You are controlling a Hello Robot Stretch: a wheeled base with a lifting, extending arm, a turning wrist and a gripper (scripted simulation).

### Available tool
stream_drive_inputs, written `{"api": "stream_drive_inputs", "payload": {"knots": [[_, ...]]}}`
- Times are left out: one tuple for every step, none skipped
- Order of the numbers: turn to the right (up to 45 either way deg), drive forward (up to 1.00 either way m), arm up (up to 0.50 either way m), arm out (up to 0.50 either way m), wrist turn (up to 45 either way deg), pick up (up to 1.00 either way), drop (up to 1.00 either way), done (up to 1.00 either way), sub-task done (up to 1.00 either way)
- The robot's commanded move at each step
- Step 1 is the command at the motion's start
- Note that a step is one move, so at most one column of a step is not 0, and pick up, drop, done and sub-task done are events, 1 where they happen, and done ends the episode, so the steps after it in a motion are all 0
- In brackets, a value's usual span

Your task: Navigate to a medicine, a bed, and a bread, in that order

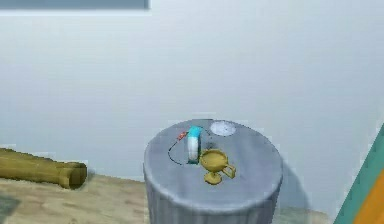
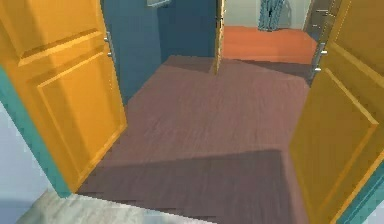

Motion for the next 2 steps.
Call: {"api": "stream_drive_inputs", "payload": {"knots": [[45.0,0.0,0.0,0.0,0.0,0.0,0.0,0.0,0.0],[36.0,0.0,0.0,0.0,0.0,0.0,0.0,0.0,0.0]]}}
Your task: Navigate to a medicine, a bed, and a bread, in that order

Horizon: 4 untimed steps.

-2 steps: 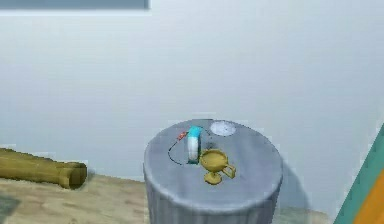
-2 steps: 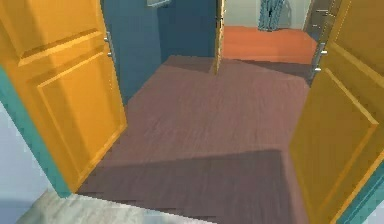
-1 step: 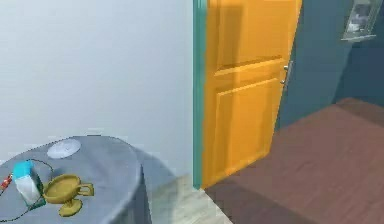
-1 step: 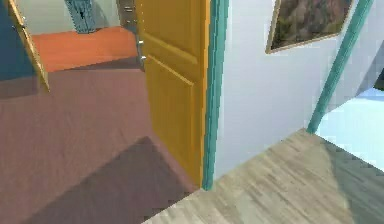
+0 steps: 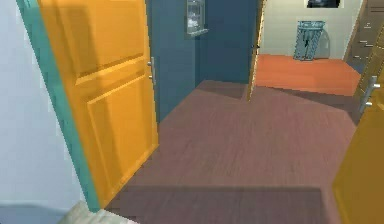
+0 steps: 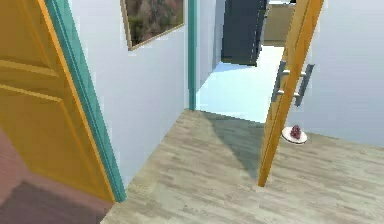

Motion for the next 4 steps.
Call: {"api": "stream_drive_inputs", "payload": {"knots": [[0.0,0.45,0.0,0.0,0.0,0.0,0.0,0.0,0.0],[24.0,0.0,0.0,0.0,0.0,0.0,0.0,0.0,0.0],[3.0,0.0,0.0,0.0,0.0,0.0,0.0,0.0,0.0],[0.0,1.0,0.0,0.0,0.0,0.0,0.0,0.0,0.0]]}}
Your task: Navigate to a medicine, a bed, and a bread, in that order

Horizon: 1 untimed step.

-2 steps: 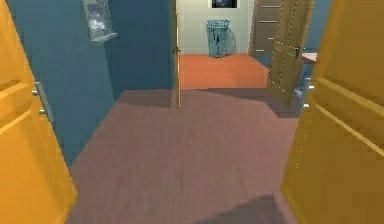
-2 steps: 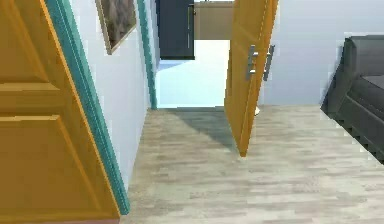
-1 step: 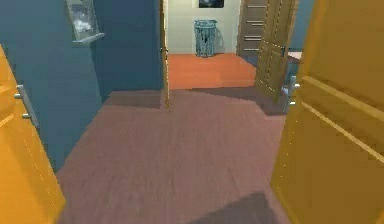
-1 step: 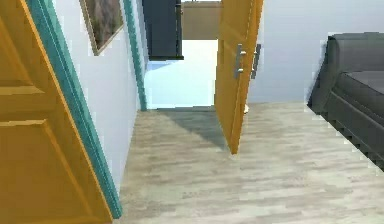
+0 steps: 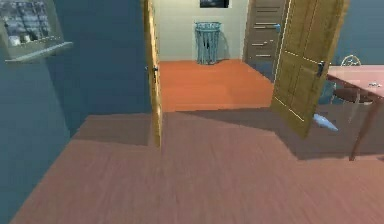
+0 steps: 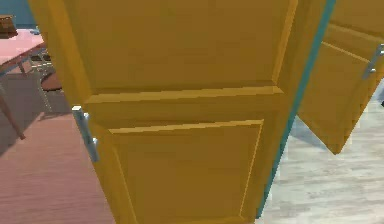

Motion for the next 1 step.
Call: {"api": "stream_drive_inputs", "payload": {"knots": [[0.0,0.55,0.0,0.0,0.0,0.0,0.0,0.0,0.0]]}}
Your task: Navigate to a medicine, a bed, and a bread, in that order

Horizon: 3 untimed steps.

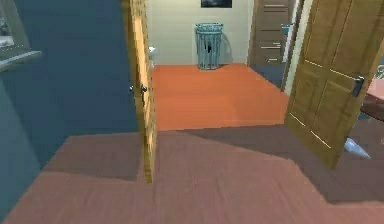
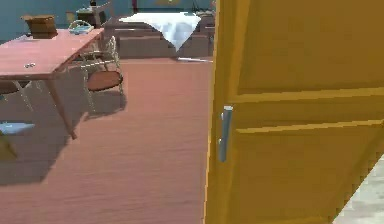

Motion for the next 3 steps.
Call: {"api": "stream_drive_inputs", "payload": {"knots": [[39.0,0.0,0.0,0.0,0.0,0.0,0.0,0.0,0.0],[0.0,0.6,0.0,0.0,0.0,0.0,0.0,0.0,0.0],[45.0,0.0,0.0,0.0,0.0,0.0,0.0,0.0,0.0]]}}
